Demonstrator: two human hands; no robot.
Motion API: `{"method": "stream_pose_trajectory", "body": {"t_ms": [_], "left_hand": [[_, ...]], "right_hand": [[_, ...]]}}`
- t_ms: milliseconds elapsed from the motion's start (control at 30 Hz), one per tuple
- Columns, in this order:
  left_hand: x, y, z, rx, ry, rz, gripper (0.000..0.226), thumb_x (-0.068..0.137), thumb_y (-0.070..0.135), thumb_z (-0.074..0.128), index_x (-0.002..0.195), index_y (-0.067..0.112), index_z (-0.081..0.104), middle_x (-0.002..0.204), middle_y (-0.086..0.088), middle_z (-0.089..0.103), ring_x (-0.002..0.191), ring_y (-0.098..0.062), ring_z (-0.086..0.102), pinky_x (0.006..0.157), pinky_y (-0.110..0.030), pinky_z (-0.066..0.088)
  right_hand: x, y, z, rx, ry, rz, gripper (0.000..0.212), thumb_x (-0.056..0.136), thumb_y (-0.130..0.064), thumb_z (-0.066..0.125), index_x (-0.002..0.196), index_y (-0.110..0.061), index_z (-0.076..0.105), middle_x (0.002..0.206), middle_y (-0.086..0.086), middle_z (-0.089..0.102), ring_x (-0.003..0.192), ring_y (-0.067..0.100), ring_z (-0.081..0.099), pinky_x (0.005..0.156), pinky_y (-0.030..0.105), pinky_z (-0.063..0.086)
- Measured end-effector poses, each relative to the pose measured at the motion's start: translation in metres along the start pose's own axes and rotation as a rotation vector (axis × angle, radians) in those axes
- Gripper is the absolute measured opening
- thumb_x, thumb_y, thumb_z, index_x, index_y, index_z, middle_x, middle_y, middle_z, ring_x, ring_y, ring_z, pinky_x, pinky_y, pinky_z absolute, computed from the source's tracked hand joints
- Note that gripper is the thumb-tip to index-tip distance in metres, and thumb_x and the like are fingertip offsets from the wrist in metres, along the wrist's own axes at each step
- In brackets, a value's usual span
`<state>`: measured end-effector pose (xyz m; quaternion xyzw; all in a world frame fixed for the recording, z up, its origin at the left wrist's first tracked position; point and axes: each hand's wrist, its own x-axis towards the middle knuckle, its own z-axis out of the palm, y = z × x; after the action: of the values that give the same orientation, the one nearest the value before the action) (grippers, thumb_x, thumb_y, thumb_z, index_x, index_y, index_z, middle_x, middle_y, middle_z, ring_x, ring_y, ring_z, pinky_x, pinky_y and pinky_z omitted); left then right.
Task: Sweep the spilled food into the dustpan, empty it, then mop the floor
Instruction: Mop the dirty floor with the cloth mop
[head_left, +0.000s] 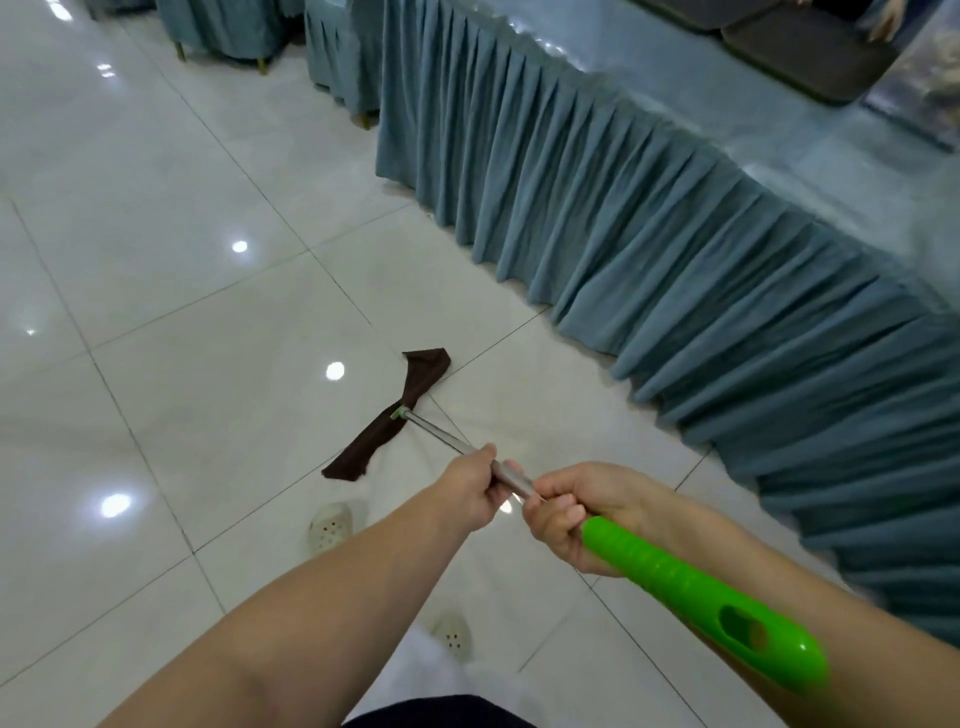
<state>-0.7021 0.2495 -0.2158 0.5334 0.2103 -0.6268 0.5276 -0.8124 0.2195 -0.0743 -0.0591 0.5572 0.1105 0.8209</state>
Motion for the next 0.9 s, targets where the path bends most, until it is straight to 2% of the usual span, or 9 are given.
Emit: {"method": "stream_pose_trajectory", "body": {"t_ms": [133,300,400,567,633,733,900], "left_hand": [[0.015,0.023,-0.004,-0.010,0.015,-0.011,0.009,0.099,0.012,0.045,0.097,0.004,0.043,0.079,-0.013,0.047,0.059,-0.016,0.050,0.037,-0.021,0.049],[0.033,0.067,0.000,-0.006,-0.011,-0.015,0.011,0.099,0.011,0.043,0.090,0.005,0.042,0.071,-0.013,0.047,0.051,-0.017,0.049,0.035,-0.019,0.046],[0.046,0.098,-0.007,0.006,0.013,-0.020,0.018,0.099,0.013,0.045,0.083,0.005,0.042,0.066,-0.011,0.048,0.046,-0.017,0.051,0.035,-0.020,0.045],[0.070,0.166,-0.025,0.013,0.040,-0.013,0.017,0.098,0.014,0.046,0.085,0.004,0.045,0.066,-0.010,0.048,0.051,-0.018,0.051,0.036,-0.020,0.047],[0.080,0.199,-0.030,0.008,0.053,0.007,0.017,0.098,0.013,0.046,0.084,0.003,0.045,0.064,-0.010,0.048,0.046,-0.018,0.052,0.036,-0.020,0.047],[0.097,0.253,-0.038,0.012,0.078,0.025,0.018,0.098,0.012,0.047,0.084,0.001,0.046,0.062,-0.011,0.050,0.030,-0.015,0.053,0.036,-0.020,0.046],[0.124,0.346,-0.055,-0.020,0.095,0.065,0.013,0.097,0.011,0.047,0.093,-0.001,0.048,0.059,-0.011,0.052,0.031,-0.016,0.054,0.036,-0.021,0.047]], "right_hand": [[0.012,-0.017,0.014,0.010,0.006,0.023,0.029,0.097,-0.009,0.037,0.069,-0.007,0.044,0.036,0.004,0.037,0.021,0.009,0.033,0.025,0.010,0.028],[0.018,-0.051,0.048,-0.043,0.012,0.027,0.026,0.095,-0.007,0.041,0.070,-0.004,0.048,0.038,0.003,0.039,0.022,0.007,0.033,0.024,0.011,0.029],[0.032,-0.069,0.074,-0.102,0.029,0.042,0.023,0.095,-0.009,0.046,0.076,-0.001,0.054,0.049,0.001,0.041,0.022,0.006,0.030,0.024,0.012,0.029],[0.071,-0.106,0.123,-0.121,0.053,0.053,0.047,0.096,-0.012,0.046,0.059,0.010,0.064,0.067,-0.004,0.030,0.024,0.006,0.028,0.024,0.011,0.028],[0.085,-0.126,0.149,-0.143,0.059,0.040,0.036,0.095,-0.010,0.045,0.066,0.005,0.059,0.063,-0.003,0.031,0.024,0.006,0.028,0.024,0.010,0.027],[0.103,-0.159,0.193,-0.174,0.074,0.027,0.027,0.095,-0.010,0.043,0.069,-0.004,0.047,0.044,-0.001,0.032,0.023,0.006,0.028,0.024,0.010,0.026],[0.137,-0.217,0.272,-0.199,0.090,0.002,0.018,0.097,-0.008,0.041,0.079,-0.008,0.045,0.047,0.002,0.037,0.024,0.005,0.029,0.024,0.009,0.025]]}}
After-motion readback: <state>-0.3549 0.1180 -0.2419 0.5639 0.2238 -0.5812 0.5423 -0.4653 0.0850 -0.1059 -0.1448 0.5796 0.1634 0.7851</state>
